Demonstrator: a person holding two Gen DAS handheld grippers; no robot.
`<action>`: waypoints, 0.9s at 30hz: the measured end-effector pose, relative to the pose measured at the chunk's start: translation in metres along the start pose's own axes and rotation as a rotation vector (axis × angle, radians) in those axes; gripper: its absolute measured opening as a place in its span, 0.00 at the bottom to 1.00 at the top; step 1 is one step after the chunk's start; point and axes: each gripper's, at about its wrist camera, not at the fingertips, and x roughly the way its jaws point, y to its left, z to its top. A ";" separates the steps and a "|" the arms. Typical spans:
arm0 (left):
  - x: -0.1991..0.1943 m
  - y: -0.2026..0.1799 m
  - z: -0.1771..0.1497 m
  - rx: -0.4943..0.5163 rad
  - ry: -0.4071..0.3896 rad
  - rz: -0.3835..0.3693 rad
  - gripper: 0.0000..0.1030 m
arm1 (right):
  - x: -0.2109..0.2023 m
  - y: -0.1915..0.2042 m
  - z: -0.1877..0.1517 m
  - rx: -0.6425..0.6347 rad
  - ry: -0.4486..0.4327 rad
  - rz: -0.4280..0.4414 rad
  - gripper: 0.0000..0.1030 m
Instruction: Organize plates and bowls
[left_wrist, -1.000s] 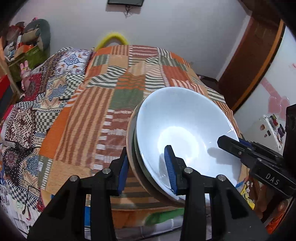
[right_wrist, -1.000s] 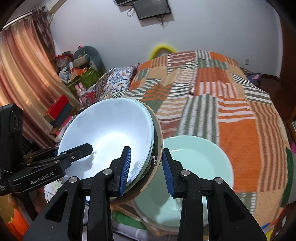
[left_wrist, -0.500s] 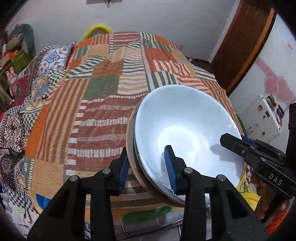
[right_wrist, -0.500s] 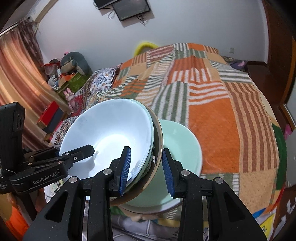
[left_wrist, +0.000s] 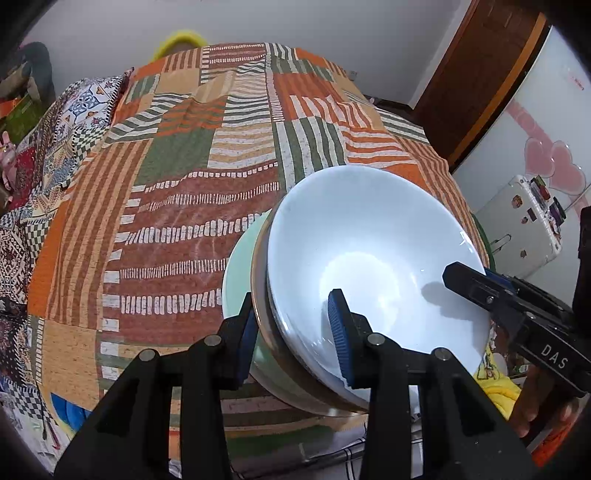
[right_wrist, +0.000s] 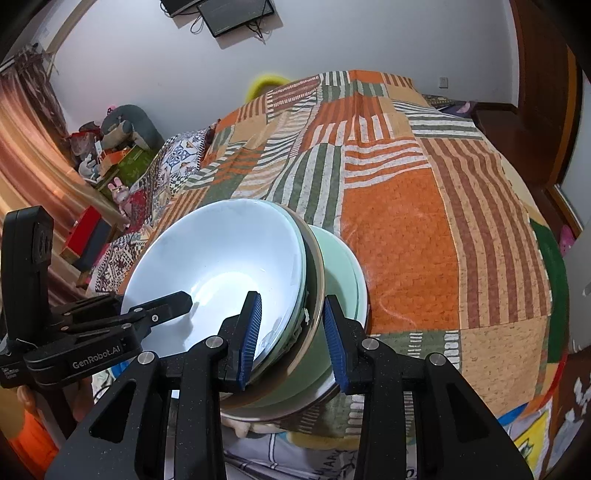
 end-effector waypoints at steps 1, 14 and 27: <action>0.000 0.000 0.000 0.000 0.000 -0.003 0.36 | 0.000 -0.001 0.000 0.002 -0.002 0.001 0.30; -0.001 0.002 0.001 0.006 -0.027 0.015 0.43 | 0.004 0.003 0.000 -0.036 -0.007 -0.026 0.35; -0.084 -0.013 0.000 0.070 -0.276 0.093 0.44 | -0.054 0.014 0.014 -0.091 -0.159 -0.040 0.45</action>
